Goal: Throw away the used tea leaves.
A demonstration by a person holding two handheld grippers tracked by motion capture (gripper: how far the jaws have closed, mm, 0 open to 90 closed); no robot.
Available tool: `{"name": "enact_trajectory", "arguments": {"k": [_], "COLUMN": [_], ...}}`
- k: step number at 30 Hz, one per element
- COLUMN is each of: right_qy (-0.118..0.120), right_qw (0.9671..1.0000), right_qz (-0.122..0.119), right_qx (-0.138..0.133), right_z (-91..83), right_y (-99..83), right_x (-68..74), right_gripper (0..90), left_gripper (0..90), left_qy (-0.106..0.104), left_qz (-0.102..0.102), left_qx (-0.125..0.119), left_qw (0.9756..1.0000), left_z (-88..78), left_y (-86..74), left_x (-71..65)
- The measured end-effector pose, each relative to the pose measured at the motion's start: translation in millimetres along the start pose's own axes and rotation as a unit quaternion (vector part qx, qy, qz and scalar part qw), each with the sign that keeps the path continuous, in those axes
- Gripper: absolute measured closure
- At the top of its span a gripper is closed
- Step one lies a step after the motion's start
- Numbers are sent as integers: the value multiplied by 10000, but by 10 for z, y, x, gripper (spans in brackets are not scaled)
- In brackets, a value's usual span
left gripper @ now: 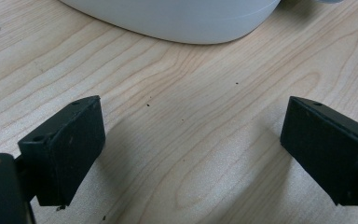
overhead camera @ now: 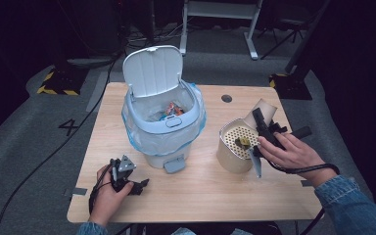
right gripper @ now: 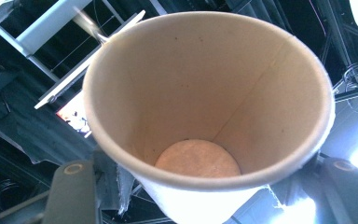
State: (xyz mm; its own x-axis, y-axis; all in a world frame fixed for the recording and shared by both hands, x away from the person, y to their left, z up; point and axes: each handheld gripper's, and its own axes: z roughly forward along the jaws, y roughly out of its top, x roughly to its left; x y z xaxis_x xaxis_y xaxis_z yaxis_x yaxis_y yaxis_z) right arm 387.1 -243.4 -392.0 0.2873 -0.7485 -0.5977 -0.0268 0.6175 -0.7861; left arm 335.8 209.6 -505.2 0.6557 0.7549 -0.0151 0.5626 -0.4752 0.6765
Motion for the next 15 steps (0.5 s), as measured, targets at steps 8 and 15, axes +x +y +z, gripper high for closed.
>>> {"name": "enact_trajectory", "arguments": {"k": [8,15], "right_qy": [-11,32], "right_qw": [10000,9998], "right_qz": [30,180], "right_qx": [-31,-53], "right_z": [-7,1], "right_y": [-14,-40], "right_x": [-19,-16], "right_gripper": [354,355], "left_gripper": [68,68], "left_qy": [1,0], "left_qz": [2,2], "left_qx": [2,1], "left_qw": [10000,10000], "left_z": [0,0], "left_y": [0,0], "left_x": [0,0]}}
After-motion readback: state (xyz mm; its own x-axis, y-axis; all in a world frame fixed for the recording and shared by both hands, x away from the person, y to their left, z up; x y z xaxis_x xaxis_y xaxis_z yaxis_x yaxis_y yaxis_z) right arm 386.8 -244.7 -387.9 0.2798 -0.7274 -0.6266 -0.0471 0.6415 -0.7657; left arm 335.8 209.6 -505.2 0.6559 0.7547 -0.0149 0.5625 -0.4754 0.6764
